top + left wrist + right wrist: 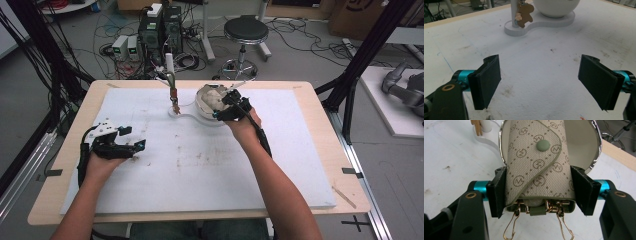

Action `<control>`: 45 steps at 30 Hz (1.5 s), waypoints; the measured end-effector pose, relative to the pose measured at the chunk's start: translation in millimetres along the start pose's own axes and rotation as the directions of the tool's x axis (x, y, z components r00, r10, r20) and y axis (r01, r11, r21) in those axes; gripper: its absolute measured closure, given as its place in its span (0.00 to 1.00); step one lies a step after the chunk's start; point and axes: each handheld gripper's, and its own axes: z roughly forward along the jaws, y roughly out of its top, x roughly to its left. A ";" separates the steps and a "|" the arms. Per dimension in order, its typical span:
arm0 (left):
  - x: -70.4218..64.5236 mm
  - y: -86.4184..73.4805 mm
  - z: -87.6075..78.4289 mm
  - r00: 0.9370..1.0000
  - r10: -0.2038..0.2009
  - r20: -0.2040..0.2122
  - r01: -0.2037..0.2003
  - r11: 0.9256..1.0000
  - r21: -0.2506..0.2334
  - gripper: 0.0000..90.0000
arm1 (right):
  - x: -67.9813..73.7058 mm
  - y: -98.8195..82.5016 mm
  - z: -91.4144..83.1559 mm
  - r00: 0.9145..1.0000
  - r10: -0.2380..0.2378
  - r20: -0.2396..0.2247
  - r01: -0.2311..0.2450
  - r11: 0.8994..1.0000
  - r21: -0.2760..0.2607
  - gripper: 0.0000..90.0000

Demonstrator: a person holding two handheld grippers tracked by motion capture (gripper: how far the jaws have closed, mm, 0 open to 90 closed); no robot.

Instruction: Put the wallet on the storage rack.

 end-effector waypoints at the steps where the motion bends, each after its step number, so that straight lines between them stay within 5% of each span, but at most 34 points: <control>1: 0.4 -0.2 -0.1 1.000 0.001 0.001 -0.001 1.000 0.000 0.20 | -0.7 -0.2 1.2 1.000 -0.004 0.003 0.004 1.000 0.003 0.40; 14: 1.9 -1.3 -0.2 1.000 -0.002 -0.002 0.003 1.000 0.005 0.20 | -4.9 5.1 15.1 1.000 0.012 0.005 -0.012 1.000 0.010 0.40; 30: 4.9 -3.4 -3.8 1.000 -0.007 -0.013 0.007 1.000 0.003 0.20 | 2.3 18.1 30.9 0.999 -0.029 0.039 0.028 0.999 0.028 0.39; 45: 3.3 -3.1 -3.1 1.000 -0.010 -0.008 0.010 1.000 -0.002 0.20 | 4.8 16.6 -2.5 0.997 -0.056 0.059 0.059 0.996 -0.066 0.28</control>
